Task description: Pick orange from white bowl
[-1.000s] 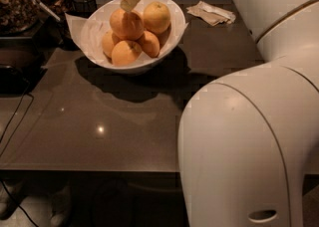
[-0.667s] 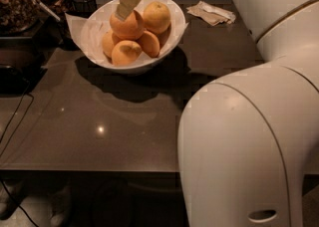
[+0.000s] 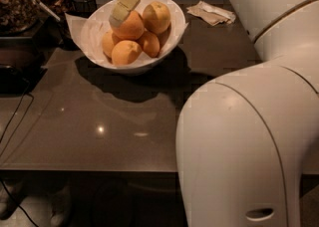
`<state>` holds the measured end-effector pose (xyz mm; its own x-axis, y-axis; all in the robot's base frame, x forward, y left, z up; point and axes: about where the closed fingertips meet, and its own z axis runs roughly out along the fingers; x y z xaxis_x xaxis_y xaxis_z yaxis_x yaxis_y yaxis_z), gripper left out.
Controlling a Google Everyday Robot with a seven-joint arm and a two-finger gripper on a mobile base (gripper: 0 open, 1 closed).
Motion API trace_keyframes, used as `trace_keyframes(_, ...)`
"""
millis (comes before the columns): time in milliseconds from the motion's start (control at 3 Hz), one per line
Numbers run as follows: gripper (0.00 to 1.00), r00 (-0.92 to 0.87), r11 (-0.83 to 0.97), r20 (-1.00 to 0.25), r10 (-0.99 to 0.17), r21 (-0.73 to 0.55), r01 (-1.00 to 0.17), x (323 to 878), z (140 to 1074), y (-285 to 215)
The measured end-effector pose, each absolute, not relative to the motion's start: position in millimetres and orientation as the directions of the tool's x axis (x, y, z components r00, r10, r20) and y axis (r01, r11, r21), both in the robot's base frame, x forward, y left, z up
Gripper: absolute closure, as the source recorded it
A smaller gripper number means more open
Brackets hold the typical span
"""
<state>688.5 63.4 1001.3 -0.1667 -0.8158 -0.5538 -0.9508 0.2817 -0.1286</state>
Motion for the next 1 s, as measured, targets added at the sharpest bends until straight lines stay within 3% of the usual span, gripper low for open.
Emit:
trace_keyframes(333,0.0,-0.199,0.293,-0.542,-0.817,-0.092,-0.952,693,987,63)
trace_keyframes(667,0.19,-0.229,0.302,-0.526,-0.819,-0.054,-0.952,697,974,64)
trace_keyframes(1000,0.2,-0.254,0.315,-0.52,-0.816,-0.031,-0.949,701,967,63)
